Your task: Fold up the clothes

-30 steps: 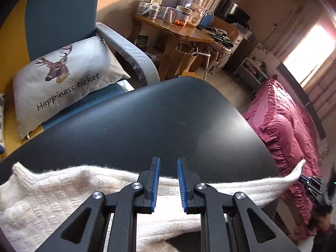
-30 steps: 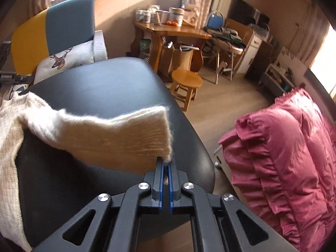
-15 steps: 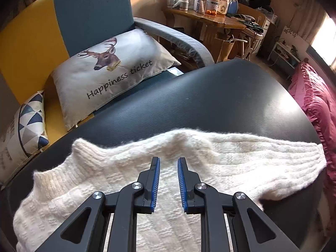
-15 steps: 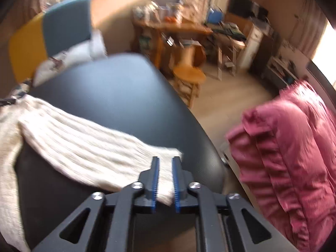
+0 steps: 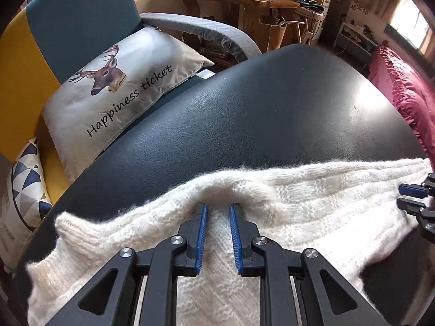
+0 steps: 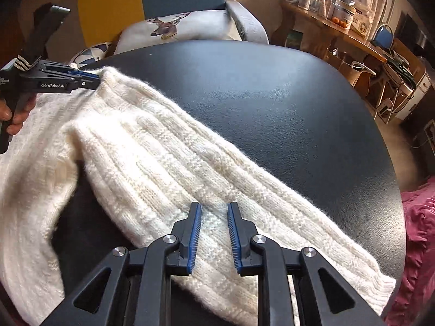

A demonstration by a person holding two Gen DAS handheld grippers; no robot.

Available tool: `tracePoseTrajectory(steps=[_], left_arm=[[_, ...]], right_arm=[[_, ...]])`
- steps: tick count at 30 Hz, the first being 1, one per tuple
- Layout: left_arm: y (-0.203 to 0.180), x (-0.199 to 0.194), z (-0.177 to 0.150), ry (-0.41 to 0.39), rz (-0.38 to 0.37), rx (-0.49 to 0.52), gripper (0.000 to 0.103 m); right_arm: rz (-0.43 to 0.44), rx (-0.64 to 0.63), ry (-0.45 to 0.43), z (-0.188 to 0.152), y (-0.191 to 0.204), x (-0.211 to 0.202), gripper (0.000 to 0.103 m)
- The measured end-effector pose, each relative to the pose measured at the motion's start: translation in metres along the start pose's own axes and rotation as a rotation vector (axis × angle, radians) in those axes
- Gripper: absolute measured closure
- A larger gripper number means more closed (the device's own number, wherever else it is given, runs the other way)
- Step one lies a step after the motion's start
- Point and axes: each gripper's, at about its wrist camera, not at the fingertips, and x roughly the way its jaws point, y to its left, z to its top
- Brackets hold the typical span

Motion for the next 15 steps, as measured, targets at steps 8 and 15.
tracePoseTrajectory(steps=[8,15], left_arm=[[0.018,-0.004,-0.002,-0.100,0.002,-0.183,0.082],[-0.002,-0.078,-0.050,-0.224,-0.165,-0.161,0.082]], right_arm=[[0.013,0.075,-0.063,0.002,-0.019,0.005,0.083],[0.093,0.010,-0.139,0.023,0.007,-0.019,0.083]])
